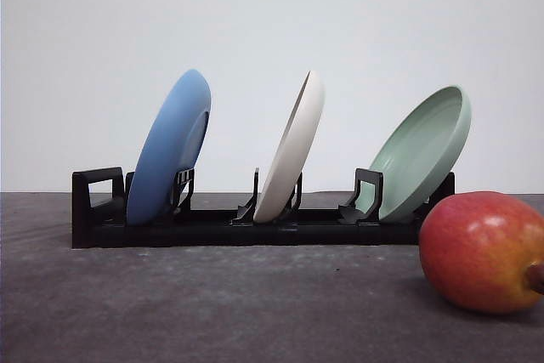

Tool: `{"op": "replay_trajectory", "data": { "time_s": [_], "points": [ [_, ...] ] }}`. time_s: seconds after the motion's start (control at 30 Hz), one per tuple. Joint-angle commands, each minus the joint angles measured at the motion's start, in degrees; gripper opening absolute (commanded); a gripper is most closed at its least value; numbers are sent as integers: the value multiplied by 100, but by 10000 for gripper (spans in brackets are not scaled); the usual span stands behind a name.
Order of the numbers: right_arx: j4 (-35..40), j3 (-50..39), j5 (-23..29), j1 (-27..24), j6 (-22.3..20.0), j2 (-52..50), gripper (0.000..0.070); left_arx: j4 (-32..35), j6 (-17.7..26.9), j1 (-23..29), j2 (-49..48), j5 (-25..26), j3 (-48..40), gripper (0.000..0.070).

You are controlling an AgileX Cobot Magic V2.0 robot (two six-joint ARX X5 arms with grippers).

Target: Place pomegranate in white plate

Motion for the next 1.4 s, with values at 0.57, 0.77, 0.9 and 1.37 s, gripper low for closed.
{"op": "replay_trajectory", "data": {
  "time_s": [0.57, 0.77, 0.9, 1.37],
  "points": [
    [-2302, 4007, -3399, 9, -1258, 2881, 6, -1485, 920, -94, 3440, 4669, 3853, 0],
    [-2448, 4251, -4018, 9, -1408, 3165, 6, -1390, 1236, -406, 3695, 5337, 3936, 0],
    [-2452, 4251, -4010, 9, -1408, 3165, 6, -1388, 1355, -615, 3718, 5337, 3936, 0],
    [-2457, 4251, -3985, 9, -1405, 3165, 569, -1376, 1399, -818, 3813, 5286, 3936, 650]
  ]
}}
